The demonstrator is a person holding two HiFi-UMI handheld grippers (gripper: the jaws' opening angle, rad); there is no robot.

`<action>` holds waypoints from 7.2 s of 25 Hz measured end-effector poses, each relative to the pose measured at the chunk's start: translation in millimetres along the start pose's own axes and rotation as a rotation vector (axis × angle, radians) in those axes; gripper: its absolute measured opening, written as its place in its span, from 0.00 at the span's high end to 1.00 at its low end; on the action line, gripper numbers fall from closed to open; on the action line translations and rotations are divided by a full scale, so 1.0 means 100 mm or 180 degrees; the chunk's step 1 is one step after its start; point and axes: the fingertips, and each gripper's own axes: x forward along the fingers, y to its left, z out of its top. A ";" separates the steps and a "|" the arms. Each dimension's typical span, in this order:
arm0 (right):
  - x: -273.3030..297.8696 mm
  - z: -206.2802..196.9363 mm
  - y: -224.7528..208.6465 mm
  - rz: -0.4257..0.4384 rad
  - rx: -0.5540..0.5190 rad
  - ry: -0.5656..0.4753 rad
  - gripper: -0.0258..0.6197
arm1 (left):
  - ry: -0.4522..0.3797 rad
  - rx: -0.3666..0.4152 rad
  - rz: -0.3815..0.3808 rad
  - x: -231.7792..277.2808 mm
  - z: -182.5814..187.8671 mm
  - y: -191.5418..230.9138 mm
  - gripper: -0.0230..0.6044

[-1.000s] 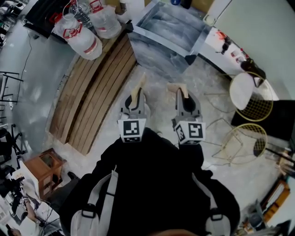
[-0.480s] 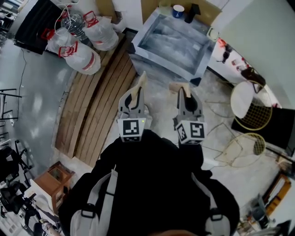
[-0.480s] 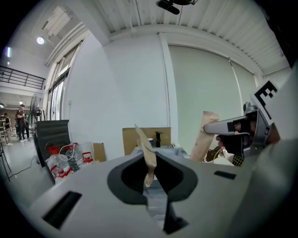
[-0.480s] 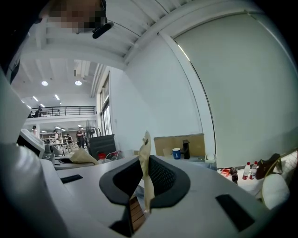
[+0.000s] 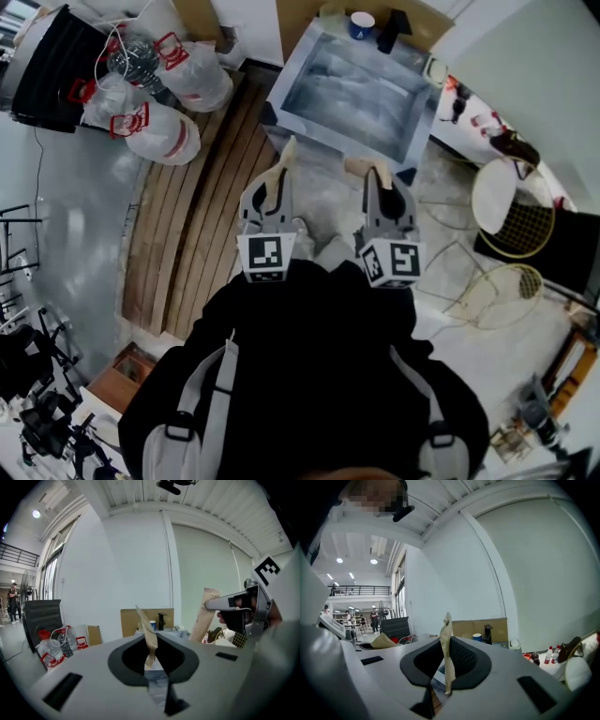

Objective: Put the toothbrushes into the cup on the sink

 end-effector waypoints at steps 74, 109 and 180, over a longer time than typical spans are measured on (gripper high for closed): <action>2.70 0.46 -1.26 -0.0363 0.0147 -0.0144 0.91 | 0.0087 0.0501 -0.0580 3.69 1.27 0.74 0.91; 2.75 0.38 -1.43 -0.0621 0.0160 -0.0081 0.91 | 0.0746 0.0772 -0.0802 5.22 0.86 0.74 0.91; 4.57 0.13 -2.22 -0.1037 0.0165 -0.0057 0.91 | 0.0413 -0.0219 -0.0311 3.13 0.54 1.12 0.96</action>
